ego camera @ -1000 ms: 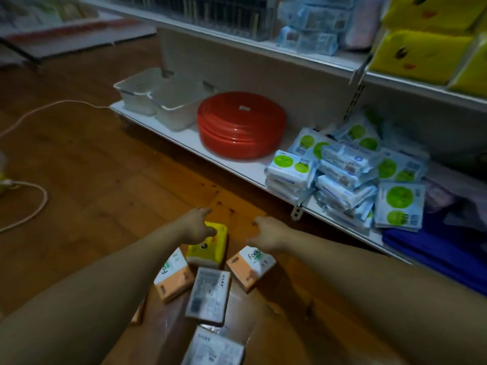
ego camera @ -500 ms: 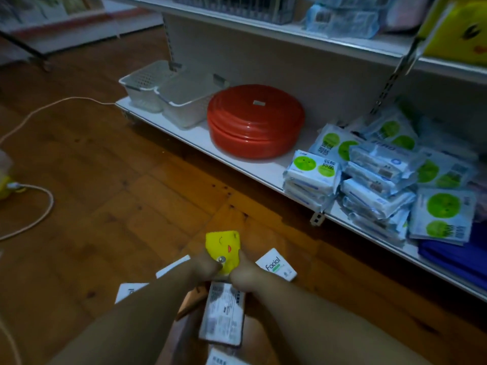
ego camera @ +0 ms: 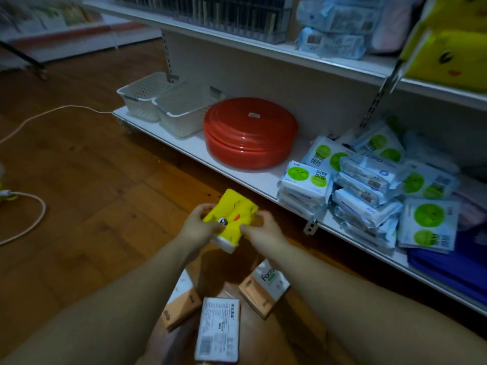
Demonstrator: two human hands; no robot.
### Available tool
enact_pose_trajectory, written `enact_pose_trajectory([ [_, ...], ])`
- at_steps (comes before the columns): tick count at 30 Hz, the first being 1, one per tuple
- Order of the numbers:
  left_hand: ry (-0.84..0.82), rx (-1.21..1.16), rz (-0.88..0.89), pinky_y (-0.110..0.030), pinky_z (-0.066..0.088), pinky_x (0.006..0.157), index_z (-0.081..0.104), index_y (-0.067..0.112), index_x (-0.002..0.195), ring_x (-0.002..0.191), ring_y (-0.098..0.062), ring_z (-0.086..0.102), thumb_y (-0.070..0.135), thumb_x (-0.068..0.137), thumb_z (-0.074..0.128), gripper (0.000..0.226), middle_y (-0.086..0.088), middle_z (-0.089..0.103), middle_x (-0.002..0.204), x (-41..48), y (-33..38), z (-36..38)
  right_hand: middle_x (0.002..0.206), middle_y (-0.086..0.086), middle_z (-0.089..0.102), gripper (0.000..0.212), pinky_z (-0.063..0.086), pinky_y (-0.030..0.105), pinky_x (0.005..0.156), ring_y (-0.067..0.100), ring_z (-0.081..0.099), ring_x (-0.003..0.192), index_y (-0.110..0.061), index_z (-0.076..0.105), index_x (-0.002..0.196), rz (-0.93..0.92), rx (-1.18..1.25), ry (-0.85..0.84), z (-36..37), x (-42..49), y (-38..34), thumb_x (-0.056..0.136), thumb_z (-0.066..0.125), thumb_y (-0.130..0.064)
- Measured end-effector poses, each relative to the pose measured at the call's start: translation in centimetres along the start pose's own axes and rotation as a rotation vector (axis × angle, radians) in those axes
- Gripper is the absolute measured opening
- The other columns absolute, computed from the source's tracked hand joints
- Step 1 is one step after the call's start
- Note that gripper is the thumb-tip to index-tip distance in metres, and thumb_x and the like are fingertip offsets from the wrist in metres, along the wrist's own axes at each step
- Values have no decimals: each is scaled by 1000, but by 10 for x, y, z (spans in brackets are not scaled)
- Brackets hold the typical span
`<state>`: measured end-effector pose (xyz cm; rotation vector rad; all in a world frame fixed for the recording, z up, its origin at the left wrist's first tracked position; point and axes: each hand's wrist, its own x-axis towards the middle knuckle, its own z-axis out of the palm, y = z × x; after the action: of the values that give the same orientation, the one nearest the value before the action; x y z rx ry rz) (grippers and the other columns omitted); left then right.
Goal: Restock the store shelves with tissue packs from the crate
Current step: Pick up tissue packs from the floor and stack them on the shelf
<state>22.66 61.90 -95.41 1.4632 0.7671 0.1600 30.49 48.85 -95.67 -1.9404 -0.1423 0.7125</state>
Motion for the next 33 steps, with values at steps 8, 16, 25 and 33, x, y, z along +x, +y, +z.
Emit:
enact_pose_trajectory([
  [8,87,-82,303,-26,51,54,46,16,105,79,-16,59,-3,77,69,41,-6,52,99,-21,91,16,94,-11,61,23,51,32,82,20,61,99,-29,56,113,-354,160,106,-57,-23,-62,92,57,-21],
  [16,-4,-215,569,-46,51,92,53,35,113,109,-24,61,13,74,66,46,-2,63,116,-70,170,39,123,-1,54,34,49,40,92,17,56,107,-34,48,127,-702,268,378,-83,-62,-131,93,48,-34],
  [25,-39,-266,815,-49,49,95,39,27,139,113,-25,60,4,76,55,69,-5,59,127,-128,224,49,136,1,46,48,45,41,102,11,51,120,-25,38,141,-987,302,463,-107,-114,-175,95,45,-32],
  [33,-40,-310,962,-46,49,97,38,37,130,120,-19,56,-7,84,50,65,-2,52,136,-147,234,67,133,-1,47,48,43,43,103,13,47,125,-26,37,141,-1097,267,555,-130,-130,-181,94,44,-35],
])
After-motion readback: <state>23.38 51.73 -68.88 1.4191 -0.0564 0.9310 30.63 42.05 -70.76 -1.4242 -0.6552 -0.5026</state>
